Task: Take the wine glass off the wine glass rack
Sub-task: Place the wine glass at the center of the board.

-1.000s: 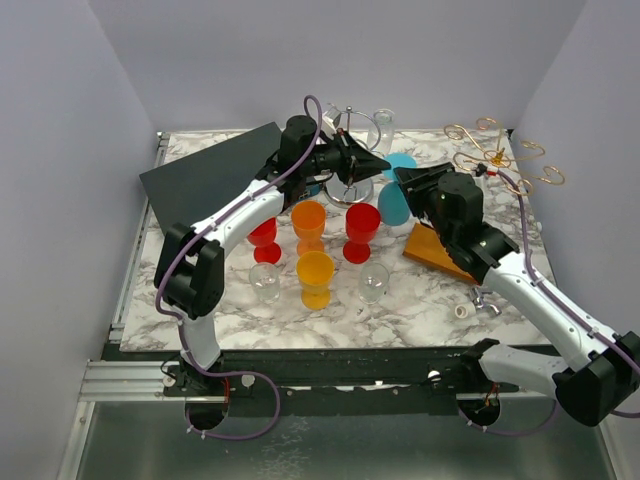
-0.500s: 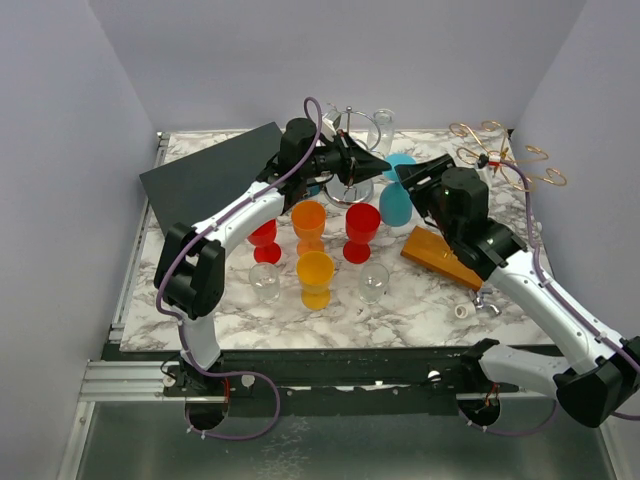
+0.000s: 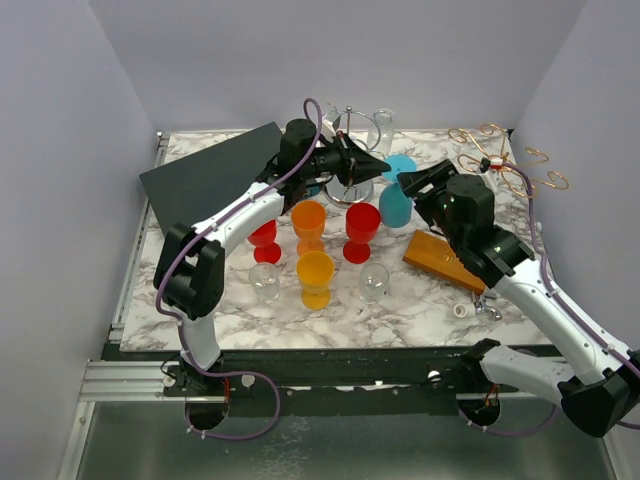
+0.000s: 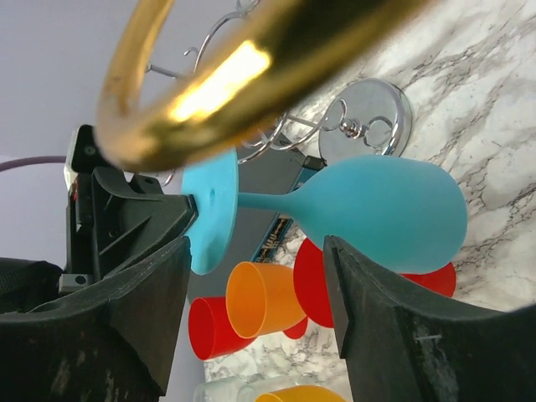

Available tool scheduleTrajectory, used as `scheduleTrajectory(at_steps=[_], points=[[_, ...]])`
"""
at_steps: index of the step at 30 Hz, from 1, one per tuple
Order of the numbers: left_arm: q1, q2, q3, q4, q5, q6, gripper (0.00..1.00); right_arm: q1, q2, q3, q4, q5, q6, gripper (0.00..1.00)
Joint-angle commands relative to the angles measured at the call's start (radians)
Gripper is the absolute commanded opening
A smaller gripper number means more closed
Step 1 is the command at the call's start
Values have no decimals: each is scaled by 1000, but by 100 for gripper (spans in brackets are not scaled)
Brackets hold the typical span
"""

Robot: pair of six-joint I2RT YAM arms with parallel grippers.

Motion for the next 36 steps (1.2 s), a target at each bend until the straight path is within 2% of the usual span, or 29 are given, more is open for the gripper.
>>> scheduleTrajectory(at_steps=[1,9,17,36], points=[[-3,-57,-16,39,7,-6,0,-1,-22,12,-31,-22,-89,71],[-4,-83,-52,62,13,-20,0,-2,-44,-19,-50,-79,-149,74],[-13,-107,-108,102,15,-36,0,-2,-80,-36,-93,-57,-167,75],[-49,-87,-133,154,22,-77,0,-2,-106,-37,-144,-44,-250,79]])
